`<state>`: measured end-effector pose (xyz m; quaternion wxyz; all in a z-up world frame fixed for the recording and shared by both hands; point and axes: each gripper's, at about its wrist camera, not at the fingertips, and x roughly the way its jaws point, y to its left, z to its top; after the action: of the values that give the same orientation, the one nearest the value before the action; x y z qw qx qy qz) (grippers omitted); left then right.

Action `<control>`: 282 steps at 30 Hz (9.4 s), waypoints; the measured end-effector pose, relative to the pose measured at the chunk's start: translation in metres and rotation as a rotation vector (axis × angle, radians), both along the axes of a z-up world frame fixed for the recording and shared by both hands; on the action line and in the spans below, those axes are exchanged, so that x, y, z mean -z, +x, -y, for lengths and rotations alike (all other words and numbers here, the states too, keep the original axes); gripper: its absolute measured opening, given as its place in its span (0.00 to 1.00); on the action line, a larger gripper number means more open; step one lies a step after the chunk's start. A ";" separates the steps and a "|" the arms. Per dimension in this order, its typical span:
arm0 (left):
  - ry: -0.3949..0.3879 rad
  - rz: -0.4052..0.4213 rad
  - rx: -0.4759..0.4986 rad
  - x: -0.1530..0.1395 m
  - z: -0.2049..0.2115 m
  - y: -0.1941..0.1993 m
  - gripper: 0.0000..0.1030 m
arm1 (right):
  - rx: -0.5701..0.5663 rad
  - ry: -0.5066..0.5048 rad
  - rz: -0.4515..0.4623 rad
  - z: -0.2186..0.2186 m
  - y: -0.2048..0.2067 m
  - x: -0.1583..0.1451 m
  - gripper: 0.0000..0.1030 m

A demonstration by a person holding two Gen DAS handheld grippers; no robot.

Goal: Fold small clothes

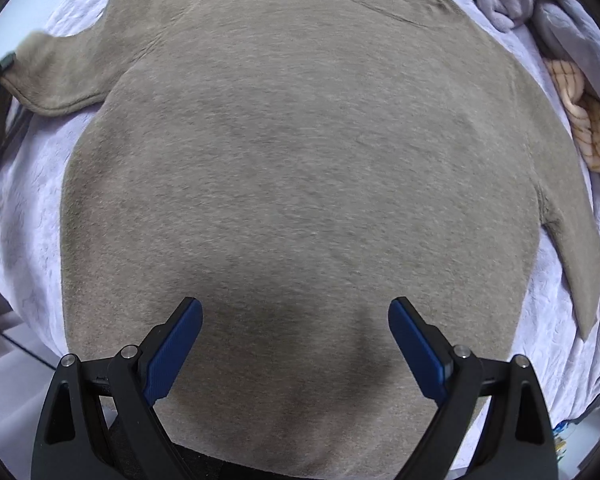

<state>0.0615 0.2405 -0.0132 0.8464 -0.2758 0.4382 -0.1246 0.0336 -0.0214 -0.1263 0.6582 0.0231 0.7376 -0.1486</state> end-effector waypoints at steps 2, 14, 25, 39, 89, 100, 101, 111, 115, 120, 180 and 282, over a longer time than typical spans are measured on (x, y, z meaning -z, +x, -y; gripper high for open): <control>0.006 0.007 0.107 -0.006 0.044 0.004 0.07 | 0.035 -0.003 0.010 0.010 -0.003 -0.005 0.93; 0.273 -0.203 0.535 0.058 0.243 -0.012 0.07 | 0.233 -0.041 0.027 0.077 -0.036 -0.018 0.93; 0.495 -0.167 0.447 0.048 0.205 -0.055 0.94 | 0.128 -0.100 0.104 0.068 -0.010 -0.056 0.93; 0.585 -0.379 0.107 0.064 0.047 -0.080 0.94 | -0.391 0.027 0.275 -0.094 0.126 -0.029 0.93; 0.598 -0.386 0.080 0.047 0.030 -0.068 0.94 | -0.120 0.197 0.511 -0.013 0.117 -0.049 0.12; 0.587 -0.280 0.186 0.035 0.091 0.001 0.94 | 0.461 0.165 0.594 0.203 0.008 -0.074 0.11; 0.580 -0.273 0.200 0.034 0.092 0.011 0.94 | 0.507 0.202 0.583 0.218 -0.004 -0.067 0.12; 0.417 -0.337 0.284 0.055 0.114 0.109 0.94 | 0.687 0.742 0.682 0.229 -0.041 -0.027 0.91; 0.406 -0.389 0.334 0.067 0.131 0.122 0.39 | 0.703 0.857 0.633 0.216 -0.002 0.001 0.80; 0.425 -0.359 0.278 0.064 0.132 0.120 0.19 | 0.571 0.695 0.692 0.206 0.018 -0.034 0.07; 0.550 -0.308 0.274 0.039 0.095 -0.025 0.89 | 0.260 0.383 0.459 0.036 0.142 -0.009 0.69; 0.662 -0.235 0.705 0.076 0.583 -0.043 0.89 | 1.413 0.572 1.271 0.385 -0.336 -0.063 0.10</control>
<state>0.0187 -0.3420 -0.0894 0.7398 0.1603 0.6134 -0.2254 -0.3027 -0.4068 -0.0631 0.6614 0.6908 0.0723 -0.2831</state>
